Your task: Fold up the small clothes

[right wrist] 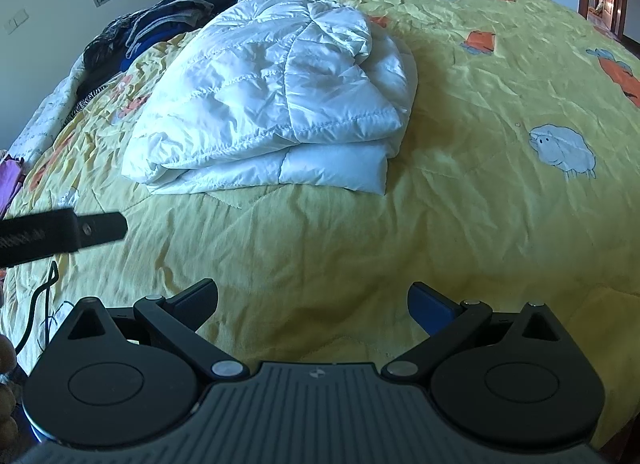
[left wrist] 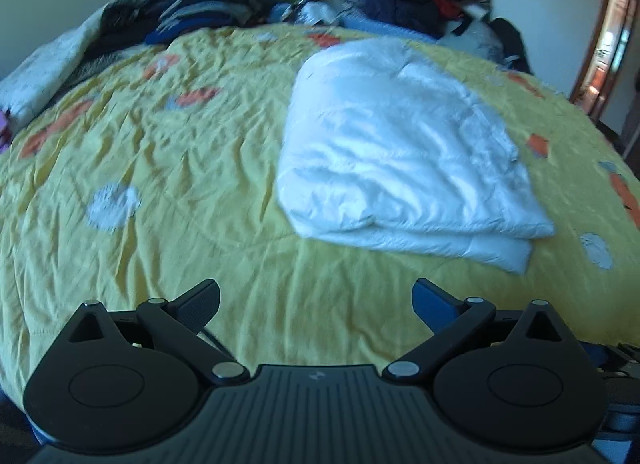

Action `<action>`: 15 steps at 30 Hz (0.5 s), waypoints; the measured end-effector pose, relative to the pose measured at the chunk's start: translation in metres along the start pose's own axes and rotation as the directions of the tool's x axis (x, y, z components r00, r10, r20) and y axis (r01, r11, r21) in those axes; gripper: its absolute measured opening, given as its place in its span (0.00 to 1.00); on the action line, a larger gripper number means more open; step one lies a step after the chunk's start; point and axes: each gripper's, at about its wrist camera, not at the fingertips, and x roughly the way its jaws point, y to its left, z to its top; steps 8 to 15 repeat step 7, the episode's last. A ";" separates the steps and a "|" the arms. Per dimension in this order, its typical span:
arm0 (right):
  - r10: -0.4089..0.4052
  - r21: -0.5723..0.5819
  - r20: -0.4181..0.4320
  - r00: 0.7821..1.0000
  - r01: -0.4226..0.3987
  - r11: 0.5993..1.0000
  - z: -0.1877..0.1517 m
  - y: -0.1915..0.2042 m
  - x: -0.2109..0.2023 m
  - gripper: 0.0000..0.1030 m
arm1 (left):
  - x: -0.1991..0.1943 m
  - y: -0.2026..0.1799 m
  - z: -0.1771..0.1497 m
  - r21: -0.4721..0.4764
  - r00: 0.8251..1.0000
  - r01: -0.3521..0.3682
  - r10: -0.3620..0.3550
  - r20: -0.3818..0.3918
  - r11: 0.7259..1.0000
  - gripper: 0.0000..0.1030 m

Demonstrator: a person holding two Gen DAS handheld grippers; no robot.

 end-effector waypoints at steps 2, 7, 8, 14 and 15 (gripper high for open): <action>0.000 -0.001 0.003 1.000 0.000 1.000 0.001 0.000 0.000 1.00 | -0.005 -0.002 0.004 0.003 1.000 0.017 -0.017 0.023 1.000 1.00; -0.017 -0.020 0.037 0.999 0.018 1.000 0.007 -0.001 -0.004 1.00 | -0.016 -0.010 0.007 0.051 0.995 0.041 -0.046 0.090 0.998 1.00; -0.017 -0.020 0.037 0.999 0.018 1.000 0.007 -0.001 -0.004 1.00 | -0.016 -0.010 0.007 0.051 0.995 0.041 -0.046 0.090 0.998 1.00; -0.017 -0.020 0.037 0.999 0.018 1.000 0.007 -0.001 -0.004 1.00 | -0.016 -0.010 0.007 0.051 0.995 0.041 -0.046 0.090 0.998 1.00; -0.017 -0.020 0.037 0.999 0.018 1.000 0.007 -0.001 -0.004 1.00 | -0.016 -0.010 0.007 0.051 0.995 0.041 -0.046 0.090 0.998 1.00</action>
